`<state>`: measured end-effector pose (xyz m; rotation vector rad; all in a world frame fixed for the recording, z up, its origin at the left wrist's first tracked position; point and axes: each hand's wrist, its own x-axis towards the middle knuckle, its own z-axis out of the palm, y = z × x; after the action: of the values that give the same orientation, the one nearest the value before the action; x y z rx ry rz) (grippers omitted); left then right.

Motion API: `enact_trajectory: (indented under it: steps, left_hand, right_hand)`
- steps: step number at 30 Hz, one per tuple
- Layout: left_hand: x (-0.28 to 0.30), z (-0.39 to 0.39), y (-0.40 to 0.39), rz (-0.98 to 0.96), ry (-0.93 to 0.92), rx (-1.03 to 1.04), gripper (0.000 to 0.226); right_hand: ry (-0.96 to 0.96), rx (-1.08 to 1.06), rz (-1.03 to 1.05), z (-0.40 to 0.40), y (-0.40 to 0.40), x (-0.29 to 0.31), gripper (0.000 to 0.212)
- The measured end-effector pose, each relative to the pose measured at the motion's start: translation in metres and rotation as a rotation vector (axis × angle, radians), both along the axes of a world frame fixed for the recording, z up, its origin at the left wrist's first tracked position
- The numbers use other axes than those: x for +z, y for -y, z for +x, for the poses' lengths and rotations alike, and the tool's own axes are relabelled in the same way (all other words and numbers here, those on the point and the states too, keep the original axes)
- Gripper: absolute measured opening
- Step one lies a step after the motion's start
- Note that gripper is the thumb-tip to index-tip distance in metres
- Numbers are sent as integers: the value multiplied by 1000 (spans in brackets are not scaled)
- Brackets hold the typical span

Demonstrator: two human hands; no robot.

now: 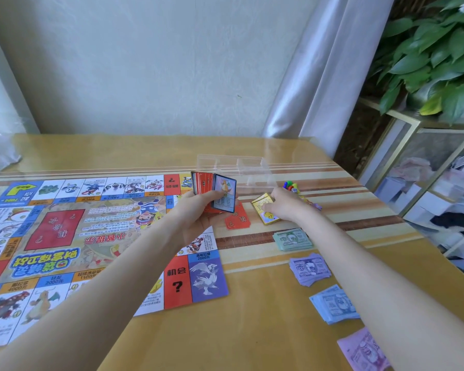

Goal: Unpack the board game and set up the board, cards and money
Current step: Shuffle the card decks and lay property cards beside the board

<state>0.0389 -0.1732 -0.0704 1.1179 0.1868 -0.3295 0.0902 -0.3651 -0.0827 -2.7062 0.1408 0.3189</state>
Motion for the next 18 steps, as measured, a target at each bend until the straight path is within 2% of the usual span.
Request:
enact_trajectory:
  steps: [1,2,4,8,11,15,18]
  left_hand:
    - [-1,0,1,-1,-3,-3,9]
    - [-1,0,2,1,-6,-4,11]
    - [-3,0,3,5,-5,-7,16]
    - [-3,1,7,-14,-4,-32,18]
    - [-4,2,13,-21,-5,-33,22]
    - [-2,6,24,-15,9,-86,18]
    - [-2,11,32,-20,20,-106,20]
  right_hand:
    - [14,3,-32,1,1,-2,37]
    - [42,13,-68,2,2,-5,48]
    - [98,22,-124,0,2,-5,54]
    - [102,63,-216,-7,-1,1,53]
    - [154,72,-358,-12,-4,6,44]
    - [365,-72,-219,-8,16,17,39]
    - [294,-143,-205,-1,49,21,25]
